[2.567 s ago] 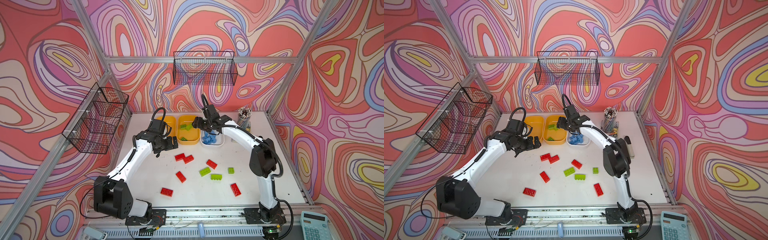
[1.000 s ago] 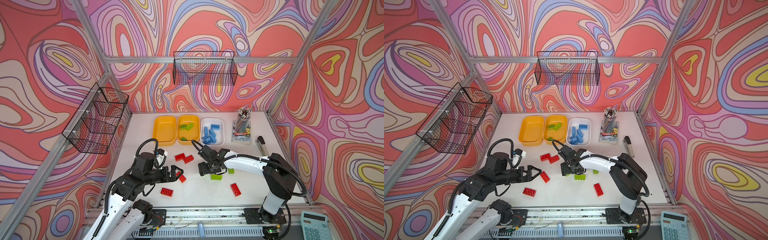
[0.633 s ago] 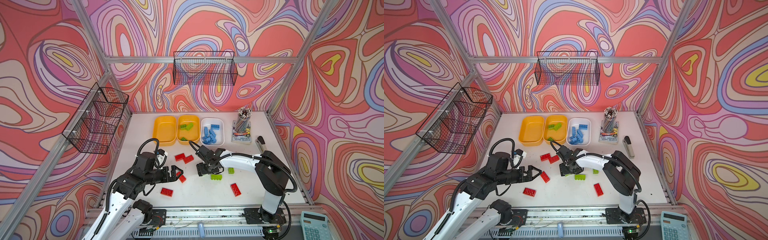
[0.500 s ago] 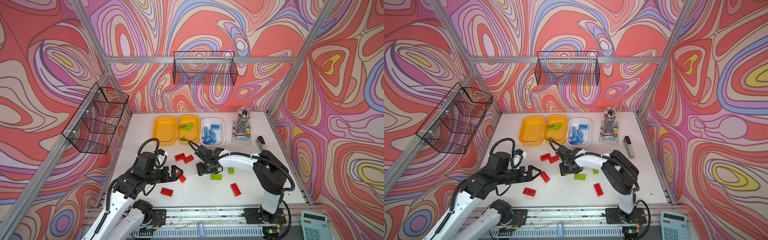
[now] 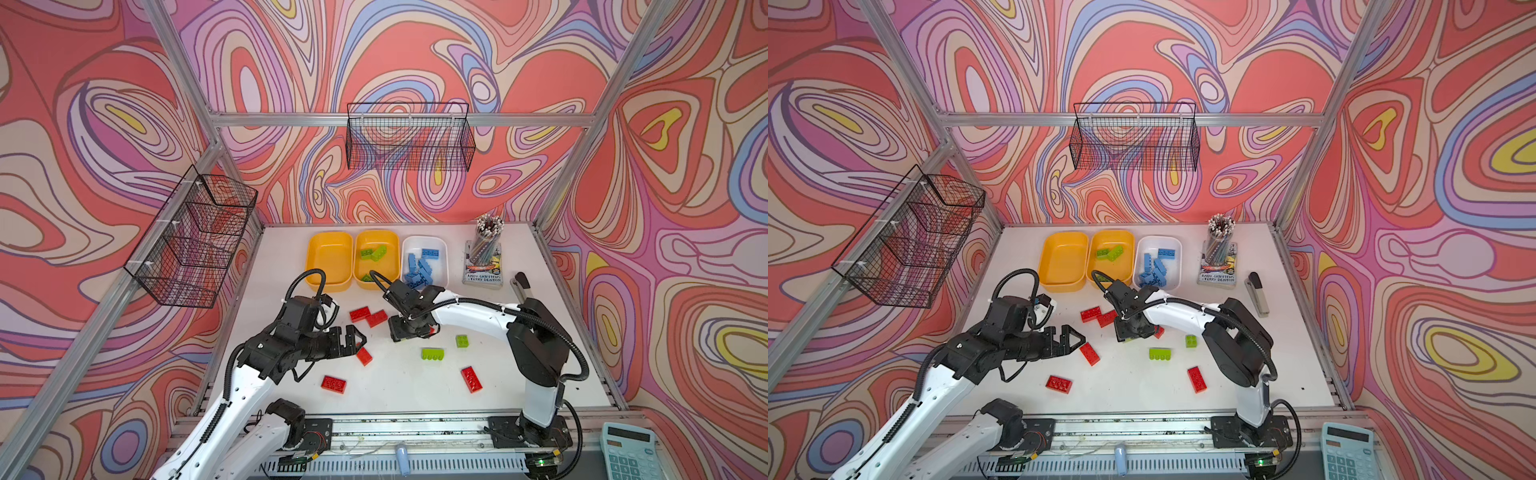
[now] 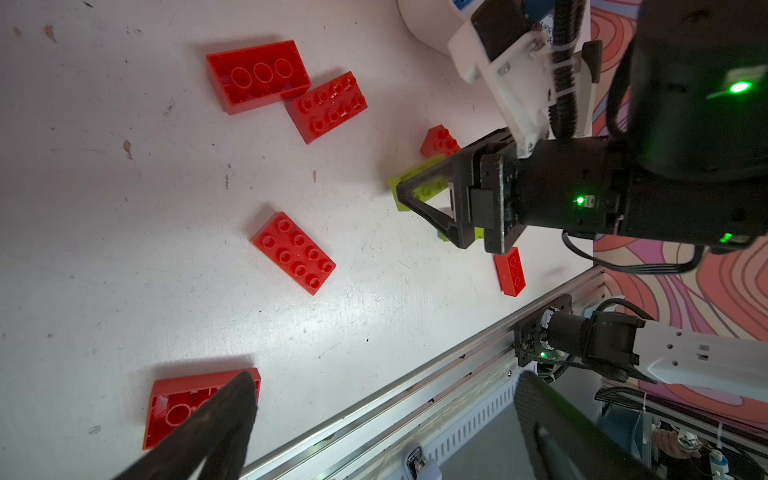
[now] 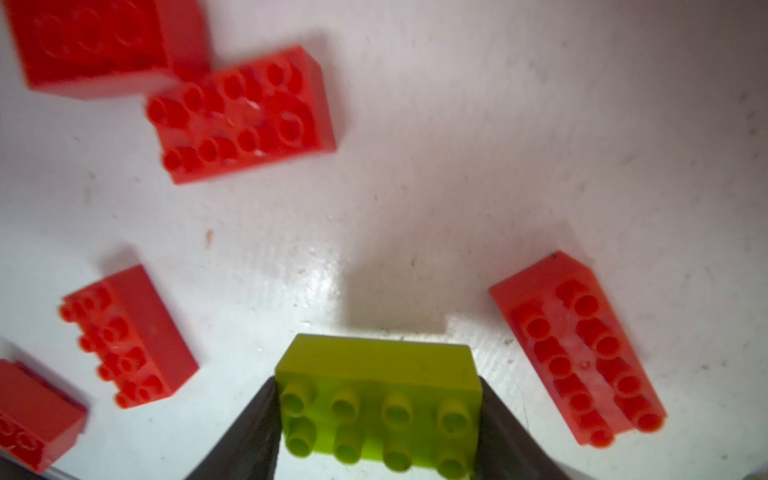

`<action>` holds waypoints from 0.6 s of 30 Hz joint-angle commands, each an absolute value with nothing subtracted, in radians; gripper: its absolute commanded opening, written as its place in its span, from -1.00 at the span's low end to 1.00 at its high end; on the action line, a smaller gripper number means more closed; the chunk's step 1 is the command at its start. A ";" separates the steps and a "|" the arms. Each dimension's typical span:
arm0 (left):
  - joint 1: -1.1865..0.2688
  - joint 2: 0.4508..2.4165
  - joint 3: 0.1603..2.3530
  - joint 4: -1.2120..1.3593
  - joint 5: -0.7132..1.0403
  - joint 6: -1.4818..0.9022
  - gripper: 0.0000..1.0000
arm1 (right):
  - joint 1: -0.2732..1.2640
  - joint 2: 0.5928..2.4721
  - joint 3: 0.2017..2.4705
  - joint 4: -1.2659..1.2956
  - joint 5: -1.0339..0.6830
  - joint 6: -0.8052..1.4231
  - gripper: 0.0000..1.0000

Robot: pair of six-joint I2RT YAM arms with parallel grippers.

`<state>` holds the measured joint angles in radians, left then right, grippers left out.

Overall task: Sort the legos into containers by color
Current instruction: 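Carry the brick into the green-brick yellow tray and release while left gripper approaches red brick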

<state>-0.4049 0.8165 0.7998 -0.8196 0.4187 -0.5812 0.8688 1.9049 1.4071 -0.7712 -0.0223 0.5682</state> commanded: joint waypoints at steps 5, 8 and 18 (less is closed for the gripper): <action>-0.364 0.902 0.880 -0.827 0.338 -0.513 1.00 | 0.783 1.998 1.662 -0.825 -0.019 0.526 0.04; -0.308 0.949 0.902 -0.823 0.360 -0.495 1.00 | 0.733 2.078 1.808 -0.831 -0.036 0.497 0.04; -0.252 1.124 1.013 -0.899 0.286 -0.475 1.00 | 0.610 2.405 2.266 -0.836 -0.104 0.423 0.06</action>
